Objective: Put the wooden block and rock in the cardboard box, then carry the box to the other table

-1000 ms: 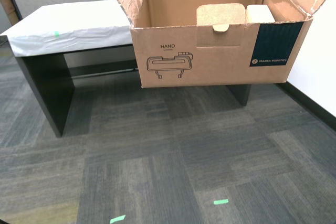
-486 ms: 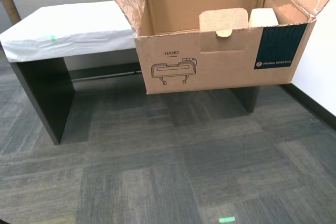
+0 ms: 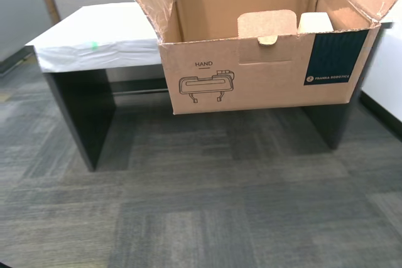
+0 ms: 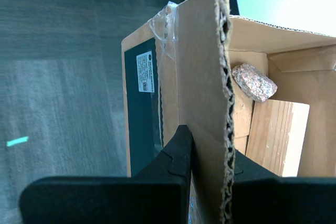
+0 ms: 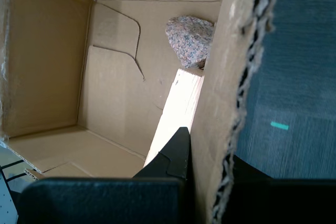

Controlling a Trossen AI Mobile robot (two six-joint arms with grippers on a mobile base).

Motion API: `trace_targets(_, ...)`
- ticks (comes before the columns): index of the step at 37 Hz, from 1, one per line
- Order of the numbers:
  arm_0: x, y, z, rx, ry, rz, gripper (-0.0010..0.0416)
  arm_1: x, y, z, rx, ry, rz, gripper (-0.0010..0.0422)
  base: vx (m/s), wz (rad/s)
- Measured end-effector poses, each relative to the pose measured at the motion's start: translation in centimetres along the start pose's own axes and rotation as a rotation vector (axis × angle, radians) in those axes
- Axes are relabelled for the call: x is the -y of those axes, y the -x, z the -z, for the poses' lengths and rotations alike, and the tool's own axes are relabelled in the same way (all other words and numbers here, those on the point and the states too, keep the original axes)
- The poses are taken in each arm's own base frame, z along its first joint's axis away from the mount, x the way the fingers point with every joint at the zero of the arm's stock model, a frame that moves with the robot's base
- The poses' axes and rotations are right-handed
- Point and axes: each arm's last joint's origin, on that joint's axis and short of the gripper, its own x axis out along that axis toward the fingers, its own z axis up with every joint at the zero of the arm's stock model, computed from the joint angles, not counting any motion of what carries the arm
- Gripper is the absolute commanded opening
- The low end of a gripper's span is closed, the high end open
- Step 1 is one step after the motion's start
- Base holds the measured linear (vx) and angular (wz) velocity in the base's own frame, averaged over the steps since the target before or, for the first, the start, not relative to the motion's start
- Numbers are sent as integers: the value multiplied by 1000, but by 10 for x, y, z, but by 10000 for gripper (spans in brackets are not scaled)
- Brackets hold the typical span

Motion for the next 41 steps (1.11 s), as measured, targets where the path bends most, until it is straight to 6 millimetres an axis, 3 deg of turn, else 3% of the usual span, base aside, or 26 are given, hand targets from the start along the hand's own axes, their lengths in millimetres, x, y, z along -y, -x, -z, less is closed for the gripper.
trace_targets(16,0,0,0,0,-18,0,0,1,0,0,-9,-82,21,0,145,120)
trace_targets(41,1,0,1,-10,-26,19,-1,8,1,-5,5,-167,144,-1,131,-52)
